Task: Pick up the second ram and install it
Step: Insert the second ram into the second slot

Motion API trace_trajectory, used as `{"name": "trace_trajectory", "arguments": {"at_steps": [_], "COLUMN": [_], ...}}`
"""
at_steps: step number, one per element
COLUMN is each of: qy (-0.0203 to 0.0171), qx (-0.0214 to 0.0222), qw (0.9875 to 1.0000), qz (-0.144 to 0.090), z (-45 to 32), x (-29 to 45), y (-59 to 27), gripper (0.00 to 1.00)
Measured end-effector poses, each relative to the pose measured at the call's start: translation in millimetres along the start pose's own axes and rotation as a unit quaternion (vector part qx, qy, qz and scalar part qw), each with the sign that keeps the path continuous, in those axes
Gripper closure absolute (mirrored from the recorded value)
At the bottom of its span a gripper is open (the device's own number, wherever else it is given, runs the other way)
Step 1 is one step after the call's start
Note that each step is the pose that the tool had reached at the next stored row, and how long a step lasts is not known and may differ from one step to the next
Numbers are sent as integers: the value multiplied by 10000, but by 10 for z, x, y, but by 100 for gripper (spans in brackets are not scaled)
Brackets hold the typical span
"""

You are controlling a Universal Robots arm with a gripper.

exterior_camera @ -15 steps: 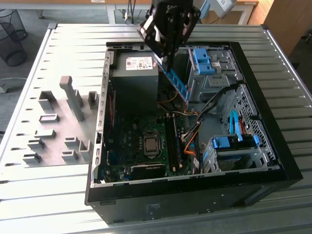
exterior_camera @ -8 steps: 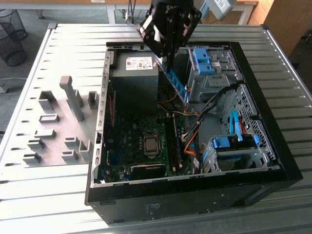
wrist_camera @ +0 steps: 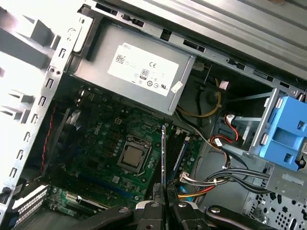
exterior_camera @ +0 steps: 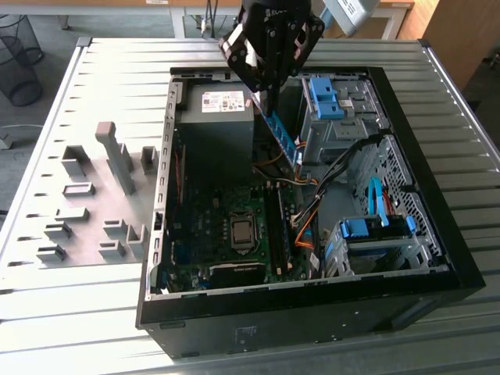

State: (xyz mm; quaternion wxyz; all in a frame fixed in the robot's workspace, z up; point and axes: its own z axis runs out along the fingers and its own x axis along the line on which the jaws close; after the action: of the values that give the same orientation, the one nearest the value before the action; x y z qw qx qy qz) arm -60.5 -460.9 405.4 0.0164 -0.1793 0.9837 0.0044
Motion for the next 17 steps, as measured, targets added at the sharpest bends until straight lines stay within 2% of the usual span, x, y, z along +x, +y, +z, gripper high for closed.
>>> {"name": "trace_trajectory", "arguments": {"at_steps": [8,17], "qy": [-1,-2], "qx": [9,20], "qw": [9996,9981], "qz": [282,608], "z": [6,13], "x": [0,0], "y": [0,0], "gripper": [87,87]}}
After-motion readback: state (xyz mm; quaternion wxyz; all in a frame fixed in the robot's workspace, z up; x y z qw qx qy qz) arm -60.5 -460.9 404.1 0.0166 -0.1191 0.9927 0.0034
